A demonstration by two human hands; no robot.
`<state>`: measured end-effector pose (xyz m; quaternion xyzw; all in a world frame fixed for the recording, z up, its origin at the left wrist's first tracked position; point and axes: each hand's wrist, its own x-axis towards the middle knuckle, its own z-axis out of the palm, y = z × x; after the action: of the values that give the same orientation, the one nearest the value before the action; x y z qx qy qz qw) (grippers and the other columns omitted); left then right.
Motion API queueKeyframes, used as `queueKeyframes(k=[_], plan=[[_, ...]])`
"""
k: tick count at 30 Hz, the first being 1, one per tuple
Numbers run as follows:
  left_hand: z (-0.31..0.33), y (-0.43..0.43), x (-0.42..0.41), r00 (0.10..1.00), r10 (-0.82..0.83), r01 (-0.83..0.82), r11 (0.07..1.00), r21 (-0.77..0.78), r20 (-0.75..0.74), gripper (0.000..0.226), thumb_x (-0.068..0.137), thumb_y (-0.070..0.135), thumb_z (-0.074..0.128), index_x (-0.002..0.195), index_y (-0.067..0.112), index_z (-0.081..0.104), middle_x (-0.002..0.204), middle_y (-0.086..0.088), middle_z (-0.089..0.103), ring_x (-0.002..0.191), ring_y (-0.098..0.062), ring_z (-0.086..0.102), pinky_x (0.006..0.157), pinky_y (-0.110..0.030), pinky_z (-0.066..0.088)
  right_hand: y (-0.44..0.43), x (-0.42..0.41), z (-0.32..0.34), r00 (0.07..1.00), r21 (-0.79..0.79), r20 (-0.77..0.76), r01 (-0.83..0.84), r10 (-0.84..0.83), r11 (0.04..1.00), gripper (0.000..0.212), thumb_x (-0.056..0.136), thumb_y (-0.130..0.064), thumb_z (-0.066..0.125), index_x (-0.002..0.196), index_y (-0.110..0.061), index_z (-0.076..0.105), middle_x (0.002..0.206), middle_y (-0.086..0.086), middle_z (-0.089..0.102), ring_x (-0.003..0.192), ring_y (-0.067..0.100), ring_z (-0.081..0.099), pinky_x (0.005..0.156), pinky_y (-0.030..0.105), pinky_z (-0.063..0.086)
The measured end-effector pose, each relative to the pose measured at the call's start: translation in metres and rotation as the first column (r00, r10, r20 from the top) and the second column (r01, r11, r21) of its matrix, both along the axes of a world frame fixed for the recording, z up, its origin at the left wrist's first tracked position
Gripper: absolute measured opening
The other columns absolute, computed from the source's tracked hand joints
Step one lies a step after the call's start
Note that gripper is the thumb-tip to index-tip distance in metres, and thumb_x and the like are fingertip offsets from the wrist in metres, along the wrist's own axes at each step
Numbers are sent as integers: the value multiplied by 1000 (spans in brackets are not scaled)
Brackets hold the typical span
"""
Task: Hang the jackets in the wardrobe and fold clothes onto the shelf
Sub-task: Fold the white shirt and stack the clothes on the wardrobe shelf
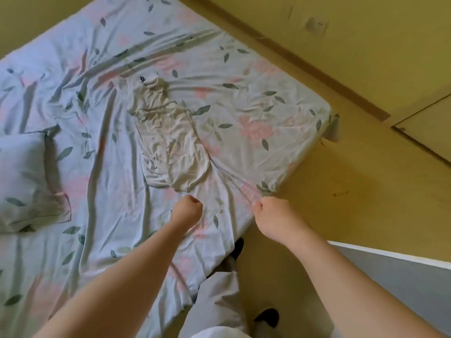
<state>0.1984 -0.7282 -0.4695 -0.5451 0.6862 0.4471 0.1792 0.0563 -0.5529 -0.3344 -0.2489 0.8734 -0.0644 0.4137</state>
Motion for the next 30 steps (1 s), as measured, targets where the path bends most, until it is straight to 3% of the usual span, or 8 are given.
queueKeyframes(k=[5, 11, 17, 19, 21, 25, 28, 30], plan=[[-85, -61, 1, 910, 413, -411, 894, 177, 27, 50, 76, 16, 58, 125, 7, 58, 110, -22, 65, 69, -27, 63, 43, -25, 47, -47, -7, -88, 989, 68, 137, -61, 51, 996, 41, 108, -34, 26, 84, -14, 53, 83, 6, 60, 72, 21, 56, 57, 32, 39], [-140, -98, -31, 409, 904, -845, 325, 424, 123, 45, 96, 9, 59, 138, 15, 44, 119, -6, 47, 113, -31, 60, 89, -43, 57, -68, -7, -149, 975, 115, 202, -113, 88, 987, 36, 107, -36, 29, 83, -19, 51, 82, 4, 58, 71, 19, 54, 54, 33, 34], [-196, -127, -32, 128, 988, -933, 90, 347, 87, 41, 87, 13, 75, 126, 12, 59, 106, -12, 69, 88, -24, 73, 55, -33, 61, -64, -12, -178, 973, 126, 216, -112, 83, 986, 41, 107, -39, 33, 75, -18, 49, 77, 3, 59, 68, 18, 54, 55, 32, 37], [-203, -130, -29, 146, 987, -942, 116, 315, 73, 35, 88, 20, 75, 120, 13, 63, 102, -7, 68, 73, -18, 66, 56, -28, 59, -62, -16, -181, 975, 144, 205, -115, 85, 983, 41, 107, -39, 34, 78, -16, 51, 79, 4, 61, 69, 19, 56, 57, 33, 40], [-195, -128, -29, 276, 959, -928, 250, 275, 61, 33, 91, 27, 69, 119, 12, 62, 96, -4, 64, 66, -16, 57, 61, -26, 53, -62, -19, -179, 974, 165, 208, -131, 95, 978, 39, 106, -38, 34, 81, -16, 54, 80, 3, 62, 73, 20, 58, 60, 33, 43], [-157, -125, -33, 483, 869, -847, 494, 196, -103, 39, 93, 38, 63, 123, 13, 60, 117, -10, 65, 99, -30, 64, 91, -38, 53, -74, -23, -158, 966, 173, 225, -171, 130, 970, 39, 107, -37, 32, 80, -18, 53, 80, 3, 61, 69, 18, 56, 56, 32, 40], [-99, -120, -39, 656, 718, -733, 679, 27, -232, 21, 93, 33, 60, 77, 22, 52, 82, -1, 58, 79, -24, 55, 68, -33, 45, -88, -26, -134, 962, 130, 215, -199, 168, 971, 40, 108, -38, 32, 77, -20, 49, 78, 1, 58, 68, 16, 53, 53, 30, 33], [-59, -114, -42, 700, 642, -689, 723, -58, -313, 26, 93, 35, 61, 74, 22, 49, 72, 3, 55, 72, -23, 55, 65, -35, 44, -96, -28, -117, 964, 82, 206, -189, 169, 979, 39, 107, -40, 33, 78, -21, 50, 89, 0, 61, 84, 18, 59, 61, 30, 38]])
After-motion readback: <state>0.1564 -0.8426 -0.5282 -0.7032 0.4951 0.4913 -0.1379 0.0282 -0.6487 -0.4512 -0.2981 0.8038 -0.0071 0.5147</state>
